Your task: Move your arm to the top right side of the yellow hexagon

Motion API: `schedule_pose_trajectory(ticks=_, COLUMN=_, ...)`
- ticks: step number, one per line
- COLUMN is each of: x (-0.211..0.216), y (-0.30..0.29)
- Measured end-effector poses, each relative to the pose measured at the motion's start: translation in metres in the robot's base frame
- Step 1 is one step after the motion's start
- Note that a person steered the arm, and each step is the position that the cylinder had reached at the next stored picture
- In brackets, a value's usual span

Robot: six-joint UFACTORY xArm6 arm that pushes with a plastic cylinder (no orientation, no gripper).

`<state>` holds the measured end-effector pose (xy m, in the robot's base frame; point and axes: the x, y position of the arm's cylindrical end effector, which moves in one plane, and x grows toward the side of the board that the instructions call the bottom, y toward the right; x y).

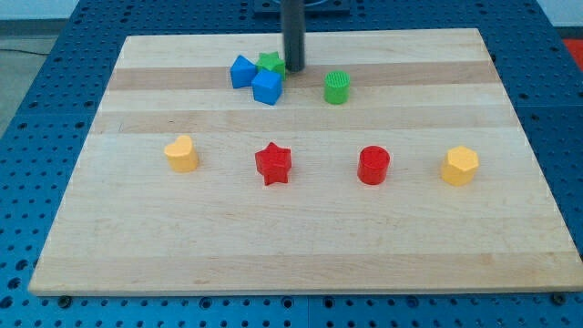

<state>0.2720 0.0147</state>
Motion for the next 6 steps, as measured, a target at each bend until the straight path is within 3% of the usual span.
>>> schedule_pose_trajectory(ticks=1, x=0.029, y=0.090)
schedule_pose_trajectory(ticks=2, x=0.068, y=0.081)
schedule_pose_trajectory(ticks=4, x=0.033, y=0.011)
schedule_pose_trajectory(ticks=5, x=0.033, y=0.003)
schedule_pose_trajectory(ticks=6, x=0.033, y=0.065)
